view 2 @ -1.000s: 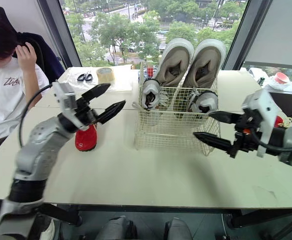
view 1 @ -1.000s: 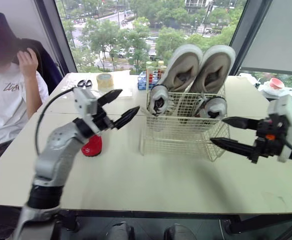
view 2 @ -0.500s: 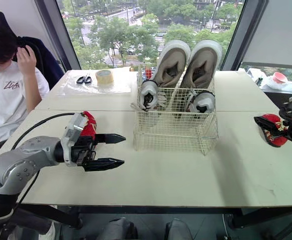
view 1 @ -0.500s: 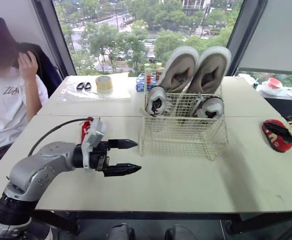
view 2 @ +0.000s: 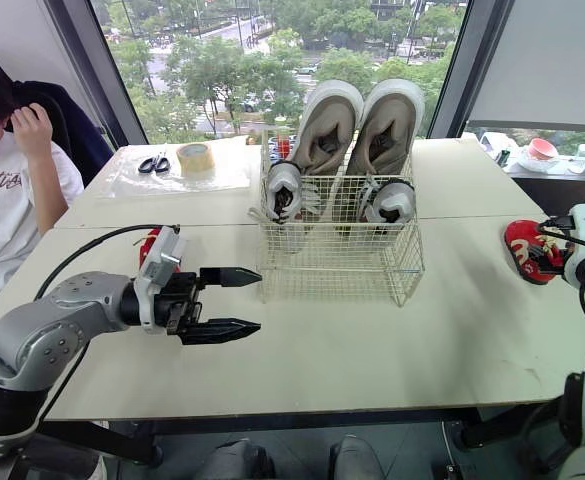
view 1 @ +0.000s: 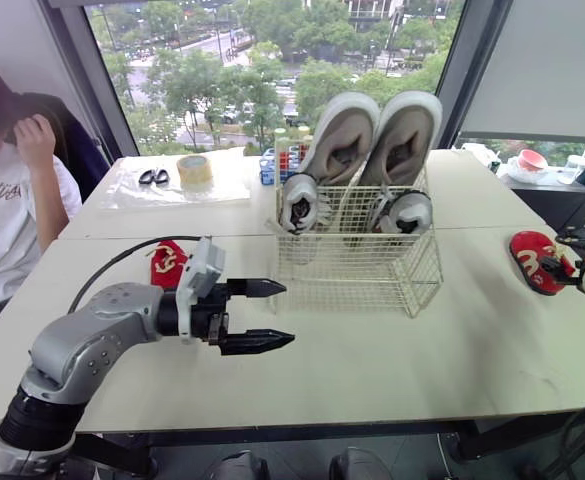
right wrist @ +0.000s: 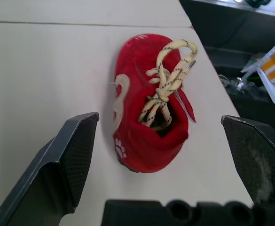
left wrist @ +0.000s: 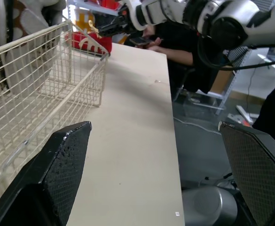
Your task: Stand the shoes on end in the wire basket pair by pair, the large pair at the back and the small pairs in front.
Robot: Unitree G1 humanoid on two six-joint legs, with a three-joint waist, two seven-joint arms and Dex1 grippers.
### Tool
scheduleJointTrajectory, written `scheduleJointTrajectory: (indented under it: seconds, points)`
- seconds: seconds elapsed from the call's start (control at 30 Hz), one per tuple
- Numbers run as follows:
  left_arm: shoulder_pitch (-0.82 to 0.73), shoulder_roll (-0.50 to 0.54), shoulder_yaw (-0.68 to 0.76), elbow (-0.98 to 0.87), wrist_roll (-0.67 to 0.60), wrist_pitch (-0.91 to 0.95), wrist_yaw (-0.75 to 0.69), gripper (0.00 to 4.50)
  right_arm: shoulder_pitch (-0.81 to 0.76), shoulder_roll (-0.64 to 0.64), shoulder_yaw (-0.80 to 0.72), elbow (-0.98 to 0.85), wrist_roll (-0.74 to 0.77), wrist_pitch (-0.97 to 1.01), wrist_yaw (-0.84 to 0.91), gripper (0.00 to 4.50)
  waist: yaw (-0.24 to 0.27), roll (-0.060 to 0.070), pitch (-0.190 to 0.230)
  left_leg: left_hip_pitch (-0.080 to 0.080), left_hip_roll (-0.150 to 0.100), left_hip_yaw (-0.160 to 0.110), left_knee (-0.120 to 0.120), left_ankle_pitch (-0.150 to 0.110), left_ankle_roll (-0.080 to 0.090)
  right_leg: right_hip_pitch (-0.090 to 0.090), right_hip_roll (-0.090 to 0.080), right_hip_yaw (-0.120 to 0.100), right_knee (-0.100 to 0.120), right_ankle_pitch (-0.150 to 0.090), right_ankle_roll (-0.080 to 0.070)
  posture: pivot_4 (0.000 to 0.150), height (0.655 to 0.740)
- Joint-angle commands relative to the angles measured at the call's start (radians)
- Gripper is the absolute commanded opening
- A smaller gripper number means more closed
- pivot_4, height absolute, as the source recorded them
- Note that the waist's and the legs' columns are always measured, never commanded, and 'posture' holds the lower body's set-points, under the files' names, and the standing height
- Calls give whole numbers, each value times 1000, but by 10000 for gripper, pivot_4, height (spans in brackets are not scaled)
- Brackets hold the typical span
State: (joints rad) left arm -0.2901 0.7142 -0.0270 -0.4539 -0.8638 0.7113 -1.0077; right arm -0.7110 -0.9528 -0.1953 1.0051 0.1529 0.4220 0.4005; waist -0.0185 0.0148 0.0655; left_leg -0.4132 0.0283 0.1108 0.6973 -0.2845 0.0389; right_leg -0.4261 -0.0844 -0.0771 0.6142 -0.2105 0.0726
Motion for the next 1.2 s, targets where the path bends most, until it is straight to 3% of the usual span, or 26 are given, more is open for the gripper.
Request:
scheduleJointTrajectory:
  seconds: [0.03,0.33,0.43,0.67,0.9,0.93,1.0,1.13,1.2]
  points:
    - [-13,-3,23,-34,-15,6,17,44525,-81,15,0,112,-29,-67,13,45000,0,0,0,0,0,0,0,0,0,0,0,0,0,0,0,0,7400]
    - [-24,2,34,-43,-7,8,44,44525,-176,57,-3,258,-71,-110,-54,45000,-1,0,0,2,0,2,-1,1,-1,0,0,3,0,1,1,0,7400]
    - [-26,3,32,-55,0,6,58,45000,-186,70,-8,278,-77,-94,-77,36309,-1,0,0,3,0,3,-1,1,-1,0,1,5,0,1,1,0,7400]
    - [-48,0,32,-52,5,0,76,45000,-191,84,-2,293,-98,-88,-99,782,-1,0,0,4,0,4,-2,3,-6,0,2,7,1,1,1,0,7400]
    - [-82,-30,58,-38,-16,-3,115,45000,-234,42,-4,219,-100,-89,-42,294,-2,0,0,4,0,5,-2,3,-6,0,2,9,1,1,1,0,7400]
    - [-89,-38,67,-28,-25,-1,121,45000,-236,32,-17,167,-86,-102,-26,294,-2,1,0,4,0,5,-2,3,-6,0,2,9,1,1,1,1500,7400]
    - [-105,-56,89,-6,-55,11,133,45000,-196,19,-53,-22,-41,-109,22,294,-2,4,57,13,4,6,-2,-1,1,9,2,11,1,-1,-2,1500,7400]
    - [-150,-81,114,49,-115,47,130,45000,36,30,-197,-664,97,17,63,294,7,5,65,7,1,7,-4,2,0,-3,3,20,9,-1,4,1500,7400]
    - [-181,-85,115,86,-132,63,110,45000,137,39,-250,-953,157,62,83,294,11,4,67,6,1,6,-5,6,-8,-6,3,20,15,-3,7,1500,7400]
